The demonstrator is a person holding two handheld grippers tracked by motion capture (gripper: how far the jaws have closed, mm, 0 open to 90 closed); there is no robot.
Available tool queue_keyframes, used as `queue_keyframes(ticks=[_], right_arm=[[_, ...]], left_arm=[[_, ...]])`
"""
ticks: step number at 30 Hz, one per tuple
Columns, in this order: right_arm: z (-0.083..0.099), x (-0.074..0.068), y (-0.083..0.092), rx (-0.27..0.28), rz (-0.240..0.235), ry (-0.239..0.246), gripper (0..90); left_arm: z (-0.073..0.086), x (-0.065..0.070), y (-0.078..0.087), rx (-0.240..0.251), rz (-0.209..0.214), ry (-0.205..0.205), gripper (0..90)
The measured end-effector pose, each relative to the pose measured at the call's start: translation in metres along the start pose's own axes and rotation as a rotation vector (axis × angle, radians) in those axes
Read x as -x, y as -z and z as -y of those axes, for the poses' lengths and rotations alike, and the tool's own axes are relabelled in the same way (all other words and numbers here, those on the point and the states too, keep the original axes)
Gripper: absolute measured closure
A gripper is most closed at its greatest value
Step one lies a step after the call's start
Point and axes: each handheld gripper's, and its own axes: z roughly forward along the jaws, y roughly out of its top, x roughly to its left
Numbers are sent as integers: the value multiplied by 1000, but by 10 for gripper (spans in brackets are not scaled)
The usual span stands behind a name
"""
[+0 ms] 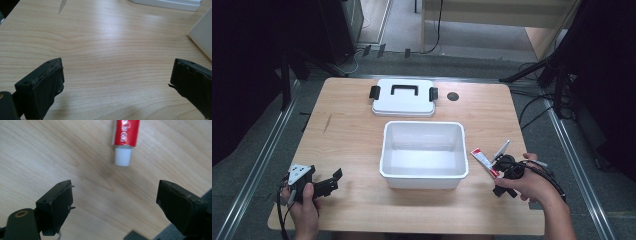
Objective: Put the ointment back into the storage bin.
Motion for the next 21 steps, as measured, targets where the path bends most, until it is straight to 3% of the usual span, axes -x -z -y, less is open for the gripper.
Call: queue_keyframes(ticks=[11, 14, 18, 19, 21], right_arm=[[-15, 8, 6, 33, 62, 3, 140], [-19, 12, 4, 46, 85, 24, 146], [-26, 17, 4, 71, 60, 7, 252], [-30, 19, 3, 72, 18, -15, 358], [-34, 19, 2, 55, -10, -33, 419]], left_arm=[[0, 0, 0, 1, 4, 0, 0], [0, -1, 0, 2, 7, 7, 0], [0, -1, -1, 1, 10, 8, 0], [0, -1, -1, -1, 12, 10, 0], [0, -1, -1, -1, 12, 11, 0]])
